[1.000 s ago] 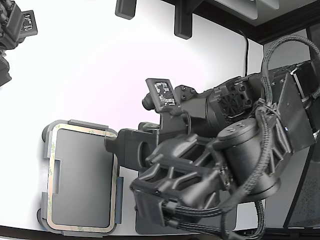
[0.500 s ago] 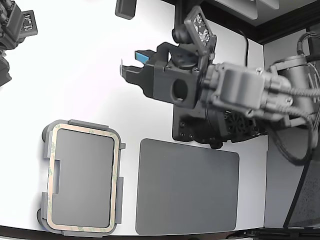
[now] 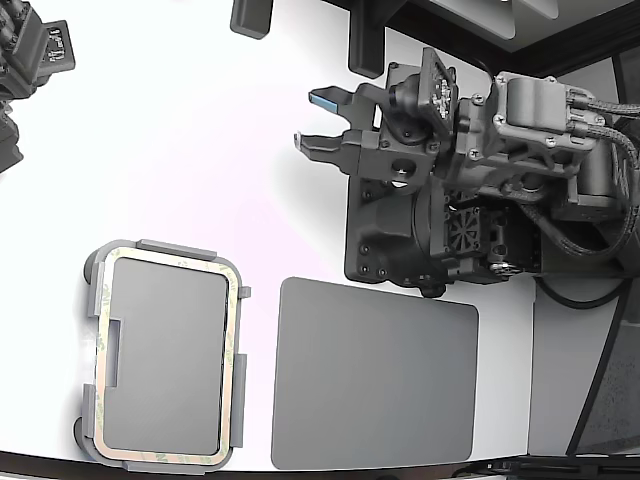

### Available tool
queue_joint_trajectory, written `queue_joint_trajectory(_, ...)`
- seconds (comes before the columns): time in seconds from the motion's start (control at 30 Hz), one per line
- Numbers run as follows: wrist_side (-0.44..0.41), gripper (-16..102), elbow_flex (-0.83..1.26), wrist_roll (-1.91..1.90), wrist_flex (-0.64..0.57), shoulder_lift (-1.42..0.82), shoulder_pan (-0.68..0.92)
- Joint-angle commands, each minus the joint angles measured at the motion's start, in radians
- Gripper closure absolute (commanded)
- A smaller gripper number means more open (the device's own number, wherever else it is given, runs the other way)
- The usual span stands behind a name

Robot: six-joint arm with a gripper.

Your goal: Move top rectangular frame to the holder.

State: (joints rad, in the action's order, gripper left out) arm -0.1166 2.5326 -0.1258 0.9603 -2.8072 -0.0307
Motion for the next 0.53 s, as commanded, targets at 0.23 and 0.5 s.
queue_joint_trajectory(0.23, 0.028, -14, 0.104, 0.009, 0.011, -0.147, -0.02)
queue_joint_trajectory(0.5, 0.028, -14, 0.104, 0.009, 0.011, -0.147, -0.02)
